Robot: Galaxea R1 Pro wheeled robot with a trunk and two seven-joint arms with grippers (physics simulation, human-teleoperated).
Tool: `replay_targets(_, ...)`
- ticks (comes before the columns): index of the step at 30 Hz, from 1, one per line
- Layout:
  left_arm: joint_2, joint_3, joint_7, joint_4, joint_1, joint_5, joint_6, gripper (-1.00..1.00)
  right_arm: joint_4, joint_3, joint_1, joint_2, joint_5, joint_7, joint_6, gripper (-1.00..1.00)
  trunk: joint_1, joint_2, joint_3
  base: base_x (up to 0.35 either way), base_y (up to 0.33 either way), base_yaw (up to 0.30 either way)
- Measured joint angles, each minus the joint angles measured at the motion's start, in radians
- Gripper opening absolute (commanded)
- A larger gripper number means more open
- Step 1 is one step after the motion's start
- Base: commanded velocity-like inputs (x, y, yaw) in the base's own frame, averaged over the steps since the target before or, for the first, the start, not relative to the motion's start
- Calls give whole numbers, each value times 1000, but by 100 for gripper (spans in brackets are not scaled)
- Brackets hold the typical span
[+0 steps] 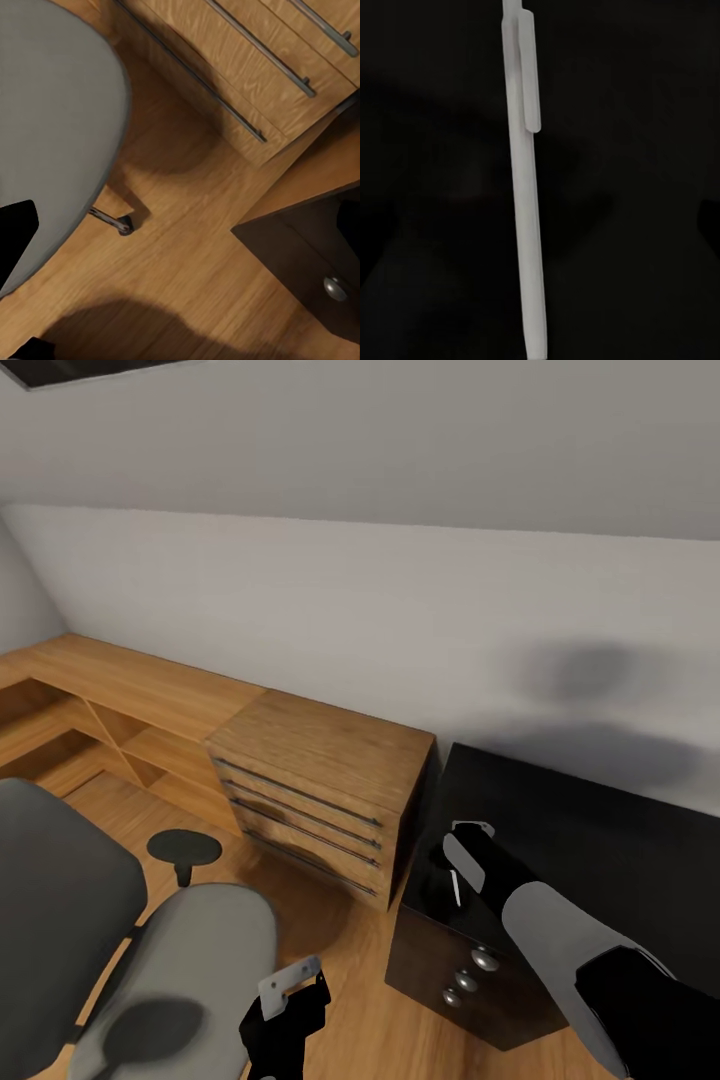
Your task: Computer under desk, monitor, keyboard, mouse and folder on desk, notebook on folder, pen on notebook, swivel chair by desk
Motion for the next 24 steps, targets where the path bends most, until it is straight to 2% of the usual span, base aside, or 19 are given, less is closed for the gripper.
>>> replay_targets(20,0,0,0,0,0,0,0,100,0,0,2,2,-1,2,0,100,77,-140,-63,0,0,0)
replay_targets(24,0,0,0,0,0,0,0,100,0,-1,2,2,-2,3,0,100,77,-140,-63,0,0,0)
